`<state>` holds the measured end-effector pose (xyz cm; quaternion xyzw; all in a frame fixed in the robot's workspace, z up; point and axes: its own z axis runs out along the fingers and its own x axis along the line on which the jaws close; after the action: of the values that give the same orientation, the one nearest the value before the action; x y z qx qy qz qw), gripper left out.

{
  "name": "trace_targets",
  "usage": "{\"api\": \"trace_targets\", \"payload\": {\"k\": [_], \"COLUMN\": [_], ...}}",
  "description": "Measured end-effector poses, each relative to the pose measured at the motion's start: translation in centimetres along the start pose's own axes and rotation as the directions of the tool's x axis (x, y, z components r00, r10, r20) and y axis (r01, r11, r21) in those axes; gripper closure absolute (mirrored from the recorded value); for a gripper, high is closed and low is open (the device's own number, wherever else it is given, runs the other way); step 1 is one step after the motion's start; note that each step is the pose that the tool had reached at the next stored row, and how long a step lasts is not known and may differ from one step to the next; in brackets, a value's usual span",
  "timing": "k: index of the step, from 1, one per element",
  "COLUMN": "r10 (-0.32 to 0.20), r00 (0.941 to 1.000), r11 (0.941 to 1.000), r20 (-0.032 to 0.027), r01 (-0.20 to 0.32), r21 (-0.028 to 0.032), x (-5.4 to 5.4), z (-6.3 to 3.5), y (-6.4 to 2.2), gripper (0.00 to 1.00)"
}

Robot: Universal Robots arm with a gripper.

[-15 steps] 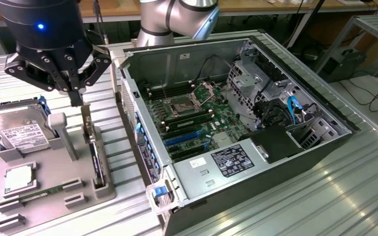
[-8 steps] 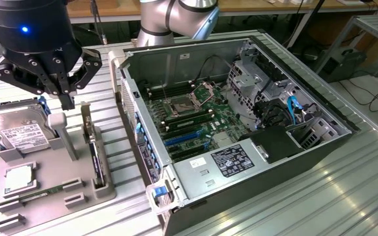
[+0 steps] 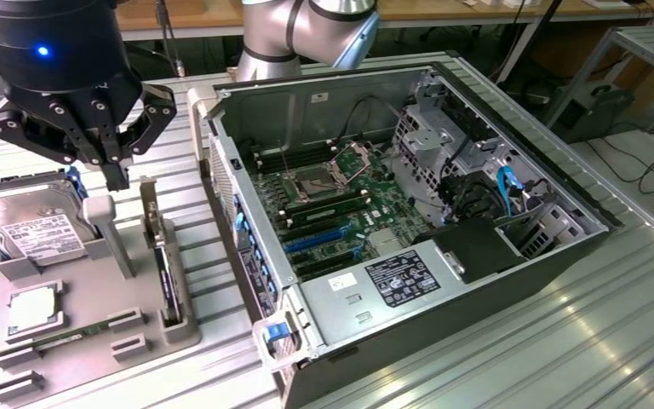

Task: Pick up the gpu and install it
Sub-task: 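Pick up the gpu and move the gpu toward the slot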

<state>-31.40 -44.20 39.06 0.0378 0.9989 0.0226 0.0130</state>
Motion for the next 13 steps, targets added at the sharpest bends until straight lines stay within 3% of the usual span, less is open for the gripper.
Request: {"api": "trace_targets", "payload": {"k": [6,10,11,13], "r10": [0.000,0.000,0.000,0.000], "r00": [1.0000,1.0000,1.0000,1.0000], "r11": [1.0000,1.0000,1.0000,1.0000], "r20": [0.0000,0.0000,0.0000,0.0000], "r01": [0.000,0.000,0.000,0.000], "r21": [0.0000,0.0000,0.0000,0.0000], "x": [0.00,0.00,0.00,0.00], "z": [0.00,0.00,0.00,0.00], "y": [0.00,0.00,0.00,0.00], "gripper": [0.89,0.64,0.64,0.52]}}
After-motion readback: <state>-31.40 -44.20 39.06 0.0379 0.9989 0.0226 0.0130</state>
